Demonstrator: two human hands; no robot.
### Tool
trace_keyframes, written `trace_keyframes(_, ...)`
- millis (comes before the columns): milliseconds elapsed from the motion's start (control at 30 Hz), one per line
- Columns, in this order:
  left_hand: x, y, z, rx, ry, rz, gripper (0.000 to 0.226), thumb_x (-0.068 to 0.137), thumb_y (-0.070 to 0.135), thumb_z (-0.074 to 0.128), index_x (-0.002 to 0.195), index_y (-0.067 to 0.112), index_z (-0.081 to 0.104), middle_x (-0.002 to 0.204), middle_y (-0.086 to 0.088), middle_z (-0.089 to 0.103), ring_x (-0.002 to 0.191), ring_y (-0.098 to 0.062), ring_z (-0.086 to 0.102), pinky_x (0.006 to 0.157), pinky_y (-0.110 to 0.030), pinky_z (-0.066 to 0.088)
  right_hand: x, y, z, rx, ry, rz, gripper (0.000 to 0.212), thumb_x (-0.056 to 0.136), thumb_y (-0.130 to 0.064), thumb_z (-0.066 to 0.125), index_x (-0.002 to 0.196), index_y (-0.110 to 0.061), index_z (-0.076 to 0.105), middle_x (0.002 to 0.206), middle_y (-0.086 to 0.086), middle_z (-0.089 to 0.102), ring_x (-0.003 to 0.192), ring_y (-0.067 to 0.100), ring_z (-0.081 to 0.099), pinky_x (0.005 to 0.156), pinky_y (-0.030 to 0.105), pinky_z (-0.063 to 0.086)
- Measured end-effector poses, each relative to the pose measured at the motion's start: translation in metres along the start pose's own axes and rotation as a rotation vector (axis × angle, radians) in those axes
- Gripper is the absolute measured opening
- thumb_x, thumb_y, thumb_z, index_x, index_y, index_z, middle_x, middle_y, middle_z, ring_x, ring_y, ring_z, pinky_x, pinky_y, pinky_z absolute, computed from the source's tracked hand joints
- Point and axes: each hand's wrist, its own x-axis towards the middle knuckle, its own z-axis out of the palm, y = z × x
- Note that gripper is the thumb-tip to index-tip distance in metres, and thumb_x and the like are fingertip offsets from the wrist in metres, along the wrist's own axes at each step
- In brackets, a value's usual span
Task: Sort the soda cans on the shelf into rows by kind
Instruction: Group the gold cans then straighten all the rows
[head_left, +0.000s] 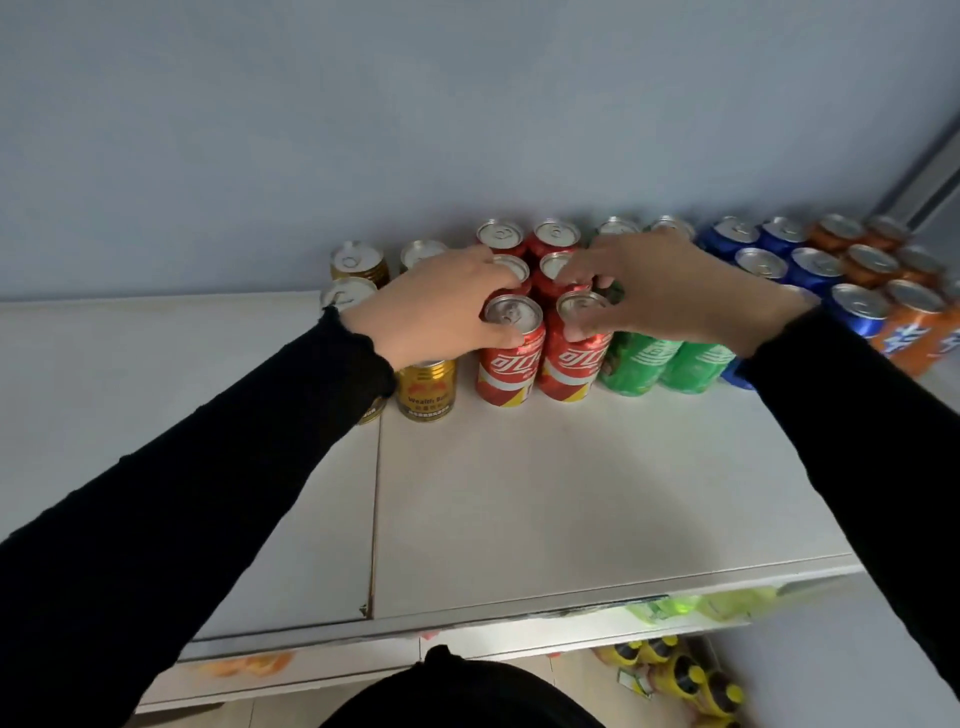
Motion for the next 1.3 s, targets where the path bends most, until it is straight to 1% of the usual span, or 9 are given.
trace_keyframes(200, 0.007, 0.011, -0.003, 0.022, -0.026, 0.032, 0.048, 0.086, 0.054, 0.064, 0.113, 0.014, 0.066, 0.106, -0.002, 0.062, 0.096, -0.019, 0.058, 0.084, -0.042, 0.048, -0.006, 0.005, 0.018, -0.02, 0.025, -0.034, 0.044, 0.08, -0.047, 0.074, 0.119, -0.032, 0.062, 0.101, -0.002, 0.053, 0.087, 0.02, 0.052, 0.074, 0.037, 0.04)
trace_keyframes(367, 0.009, 0.007, -0.005, 0.108, -0.04, 0.005, 0.047, 0.081, 0.059, 0.067, 0.108, 0.02, 0.069, 0.099, 0.002, 0.063, 0.089, -0.017, 0.056, 0.075, -0.038, 0.048, -0.008, 0.011, 0.021, 0.054, 0.015, -0.032, 0.046, 0.08, -0.045, 0.076, 0.122, -0.034, 0.062, 0.098, -0.006, 0.051, 0.087, 0.019, 0.053, 0.07, 0.032, 0.034)
trace_keyframes(533, 0.007, 0.006, -0.006, 0.121, -0.086, -0.044, 0.048, 0.077, 0.063, 0.069, 0.104, 0.023, 0.068, 0.09, 0.007, 0.06, 0.077, -0.007, 0.053, 0.068, -0.034, 0.048, -0.013, 0.012, 0.018, 0.038, -0.028, -0.04, 0.05, 0.077, -0.051, 0.077, 0.122, -0.033, 0.062, 0.099, -0.008, 0.053, 0.092, 0.019, 0.056, 0.073, 0.033, 0.04)
trace_keyframes(633, 0.01, 0.005, -0.016, 0.033, -0.12, -0.115, 0.056, 0.077, 0.069, 0.066, 0.114, 0.027, 0.062, 0.097, 0.008, 0.063, 0.083, -0.008, 0.058, 0.076, -0.036, 0.052, -0.01, 0.015, 0.001, 0.193, -0.054, 0.002, 0.052, 0.079, -0.052, 0.076, 0.124, -0.03, 0.062, 0.108, -0.007, 0.06, 0.097, 0.016, 0.06, 0.083, 0.037, 0.05)
trace_keyframes(700, 0.018, -0.001, -0.026, -0.009, -0.034, -0.155, 0.054, 0.083, 0.066, 0.063, 0.122, 0.028, 0.059, 0.106, 0.007, 0.063, 0.09, -0.011, 0.06, 0.077, -0.033, 0.05, 0.003, 0.024, -0.008, 0.293, 0.05, 0.045, 0.048, 0.082, -0.054, 0.073, 0.122, -0.028, 0.064, 0.111, -0.006, 0.064, 0.1, 0.016, 0.062, 0.087, 0.038, 0.051)
trace_keyframes(767, 0.033, -0.006, -0.028, 0.027, 0.061, -0.16, 0.051, 0.09, 0.055, 0.062, 0.129, 0.023, 0.058, 0.116, 0.001, 0.062, 0.101, -0.017, 0.058, 0.078, -0.031, 0.044, 0.025, 0.032, -0.007, 0.22, 0.106, 0.069, 0.048, 0.084, -0.057, 0.069, 0.122, -0.028, 0.063, 0.113, -0.003, 0.063, 0.102, 0.019, 0.062, 0.088, 0.038, 0.049)
trace_keyframes(867, 0.053, -0.004, -0.018, 0.109, 0.003, -0.151, 0.058, 0.089, 0.056, 0.062, 0.136, 0.022, 0.057, 0.126, -0.005, 0.058, 0.113, -0.025, 0.054, 0.082, -0.032, 0.038, 0.051, 0.03, 0.007, 0.049, 0.02, 0.062, 0.053, 0.083, -0.058, 0.067, 0.125, -0.026, 0.061, 0.115, 0.001, 0.058, 0.107, 0.024, 0.057, 0.081, 0.033, 0.04)
trace_keyframes(1067, 0.061, -0.008, -0.003, 0.131, 0.013, -0.156, 0.049, 0.09, 0.049, 0.065, 0.131, 0.023, 0.062, 0.121, -0.005, 0.058, 0.109, -0.025, 0.053, 0.084, -0.035, 0.043, 0.061, 0.035, 0.016, -0.017, -0.026, 0.009, 0.047, 0.083, -0.047, 0.069, 0.126, -0.027, 0.062, 0.117, 0.003, 0.059, 0.109, 0.027, 0.058, 0.087, 0.042, 0.049)
trace_keyframes(1300, 0.06, -0.013, -0.009, 0.096, -0.034, -0.183, 0.041, 0.083, 0.047, 0.071, 0.118, 0.026, 0.068, 0.111, -0.001, 0.063, 0.094, -0.019, 0.054, 0.071, -0.032, 0.041, 0.063, 0.045, 0.013, -0.01, -0.077, -0.069, 0.048, 0.083, -0.041, 0.072, 0.128, -0.027, 0.062, 0.116, 0.001, 0.057, 0.108, 0.024, 0.055, 0.086, 0.037, 0.044)
